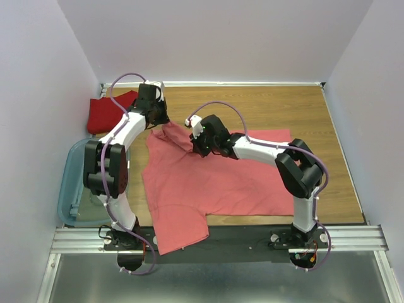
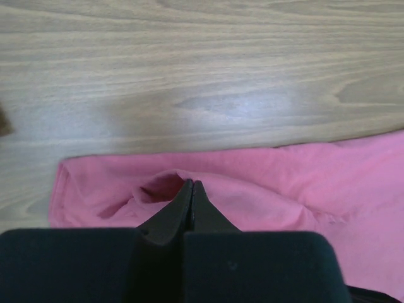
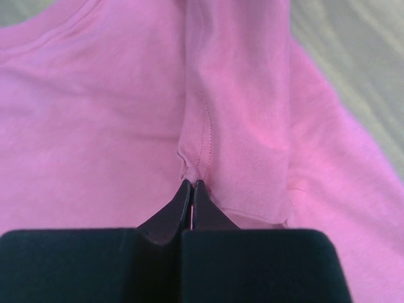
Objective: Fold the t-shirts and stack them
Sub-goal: Fold the tshirt
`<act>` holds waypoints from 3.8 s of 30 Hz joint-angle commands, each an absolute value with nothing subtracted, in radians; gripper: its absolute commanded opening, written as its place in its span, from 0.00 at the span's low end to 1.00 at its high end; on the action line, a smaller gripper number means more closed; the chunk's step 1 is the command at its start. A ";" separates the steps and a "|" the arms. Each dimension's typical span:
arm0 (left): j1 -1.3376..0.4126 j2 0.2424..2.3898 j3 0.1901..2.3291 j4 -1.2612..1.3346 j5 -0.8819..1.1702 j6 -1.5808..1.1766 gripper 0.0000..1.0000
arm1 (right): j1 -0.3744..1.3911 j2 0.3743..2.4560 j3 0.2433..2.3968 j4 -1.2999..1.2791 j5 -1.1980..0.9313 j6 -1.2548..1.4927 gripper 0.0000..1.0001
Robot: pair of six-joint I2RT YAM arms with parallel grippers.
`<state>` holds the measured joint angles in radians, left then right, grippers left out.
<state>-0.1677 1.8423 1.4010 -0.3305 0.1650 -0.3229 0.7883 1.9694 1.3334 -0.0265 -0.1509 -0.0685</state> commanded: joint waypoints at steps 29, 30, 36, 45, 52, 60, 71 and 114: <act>-0.176 1.333 0.888 -0.477 0.103 -0.414 0.00 | 0.795 1.890 1.154 -0.041 -0.416 -0.107 0.01; -0.176 1.330 0.878 -0.477 0.100 -0.413 0.00 | 0.795 1.894 1.155 -0.041 -0.414 -0.112 0.01; -0.176 1.361 0.845 -0.459 0.041 -0.410 0.00 | 0.793 1.858 1.138 -0.049 -0.446 -0.130 0.01; -0.176 1.387 0.936 -0.518 0.009 -0.387 0.00 | 0.769 1.780 1.118 -0.072 -0.524 -0.163 0.00; -0.176 1.367 0.897 -0.519 -0.005 -0.387 0.00 | 0.704 1.779 1.103 -0.095 -0.604 -0.198 0.01; -0.176 1.422 0.818 -0.423 0.061 -0.420 0.01 | 0.701 1.868 1.114 -0.158 -0.594 -0.216 0.01; -0.175 1.379 0.834 -0.419 0.060 -0.443 0.13 | 0.701 1.927 1.176 -0.207 -0.605 -0.201 0.05; -0.253 1.158 0.675 -0.454 0.187 -0.594 0.20 | 0.701 1.868 1.154 -0.207 -0.663 -0.192 0.06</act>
<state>-0.2508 1.1633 0.7185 -0.4141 0.1585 -0.5732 0.6991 1.9160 1.1709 -0.1829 -0.6209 -0.1993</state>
